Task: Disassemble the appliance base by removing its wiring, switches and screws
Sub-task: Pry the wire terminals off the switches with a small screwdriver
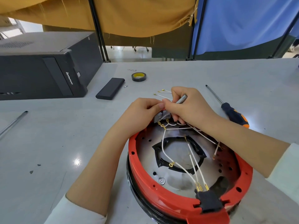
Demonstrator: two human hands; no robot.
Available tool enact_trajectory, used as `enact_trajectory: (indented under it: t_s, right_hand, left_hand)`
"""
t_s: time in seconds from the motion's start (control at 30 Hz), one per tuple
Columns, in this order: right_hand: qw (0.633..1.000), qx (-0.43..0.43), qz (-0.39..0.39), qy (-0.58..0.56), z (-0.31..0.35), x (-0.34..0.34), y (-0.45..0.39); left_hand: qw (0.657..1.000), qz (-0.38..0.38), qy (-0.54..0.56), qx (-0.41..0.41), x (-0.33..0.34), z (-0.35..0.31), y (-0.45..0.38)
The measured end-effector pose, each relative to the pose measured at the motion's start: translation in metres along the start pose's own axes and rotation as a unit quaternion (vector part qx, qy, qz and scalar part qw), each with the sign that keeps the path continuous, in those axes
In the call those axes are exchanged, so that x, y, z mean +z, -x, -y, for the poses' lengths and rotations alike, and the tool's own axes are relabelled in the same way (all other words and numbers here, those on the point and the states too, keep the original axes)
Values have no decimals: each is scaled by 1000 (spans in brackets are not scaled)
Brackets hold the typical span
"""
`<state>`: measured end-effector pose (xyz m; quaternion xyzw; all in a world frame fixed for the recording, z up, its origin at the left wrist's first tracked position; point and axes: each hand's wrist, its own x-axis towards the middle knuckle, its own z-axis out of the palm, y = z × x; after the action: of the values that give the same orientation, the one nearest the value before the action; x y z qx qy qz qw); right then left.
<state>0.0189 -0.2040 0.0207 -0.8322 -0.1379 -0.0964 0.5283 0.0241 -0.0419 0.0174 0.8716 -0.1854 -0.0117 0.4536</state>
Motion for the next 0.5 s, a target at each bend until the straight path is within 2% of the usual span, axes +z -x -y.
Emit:
enact_trajectory:
  t_s: [0.27, 0.4, 0.5]
  right_hand:
    - [995, 68, 50, 46, 10, -1, -20]
    - [996, 50, 20, 67, 3, 7, -15]
    - [995, 2, -15, 95, 0, 10, -13]
  left_hand:
    - [1000, 11, -1, -1, -1, 1, -1]
    - [1000, 9, -5, -3, -1, 2, -2]
    - [1000, 5, 2, -2, -1, 2, -2]
